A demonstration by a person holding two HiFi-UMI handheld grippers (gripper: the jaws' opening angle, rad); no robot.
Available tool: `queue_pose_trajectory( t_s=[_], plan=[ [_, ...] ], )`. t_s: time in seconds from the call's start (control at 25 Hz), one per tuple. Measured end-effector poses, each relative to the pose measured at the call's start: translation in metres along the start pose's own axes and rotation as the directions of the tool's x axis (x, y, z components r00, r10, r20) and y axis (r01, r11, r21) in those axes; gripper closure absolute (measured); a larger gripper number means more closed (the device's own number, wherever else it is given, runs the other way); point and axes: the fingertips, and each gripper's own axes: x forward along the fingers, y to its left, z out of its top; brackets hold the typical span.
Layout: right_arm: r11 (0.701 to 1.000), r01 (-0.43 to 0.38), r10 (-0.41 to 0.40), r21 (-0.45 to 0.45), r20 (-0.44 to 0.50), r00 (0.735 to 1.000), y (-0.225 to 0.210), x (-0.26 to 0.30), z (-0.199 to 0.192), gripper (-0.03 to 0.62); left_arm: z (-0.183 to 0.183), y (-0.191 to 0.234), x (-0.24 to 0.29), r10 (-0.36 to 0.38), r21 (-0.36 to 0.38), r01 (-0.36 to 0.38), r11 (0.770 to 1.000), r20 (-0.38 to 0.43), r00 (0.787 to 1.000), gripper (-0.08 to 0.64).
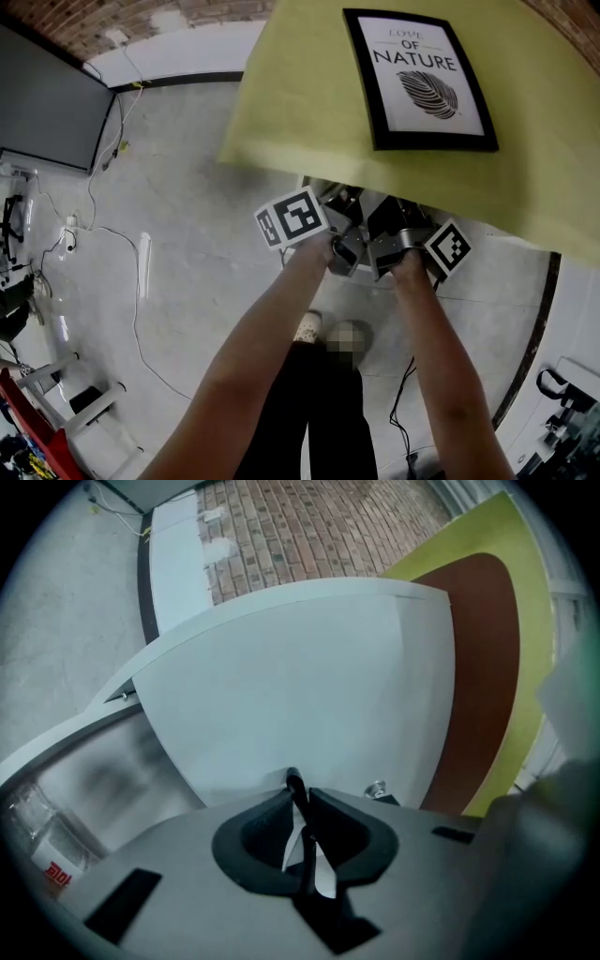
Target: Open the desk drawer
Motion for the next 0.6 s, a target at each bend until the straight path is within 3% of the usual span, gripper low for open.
queue_pose_trajectory(
  t_s=[0.6],
  plan=[
    [1.0,0.002,-0.001,0.023,-0.011,1.0,0.001,-0.021,-0.014,0.552,-0.015,-0.001,-0.02,0.008,-0.046,-0.008,0.999,0.008,1.0,0.505]
  ],
)
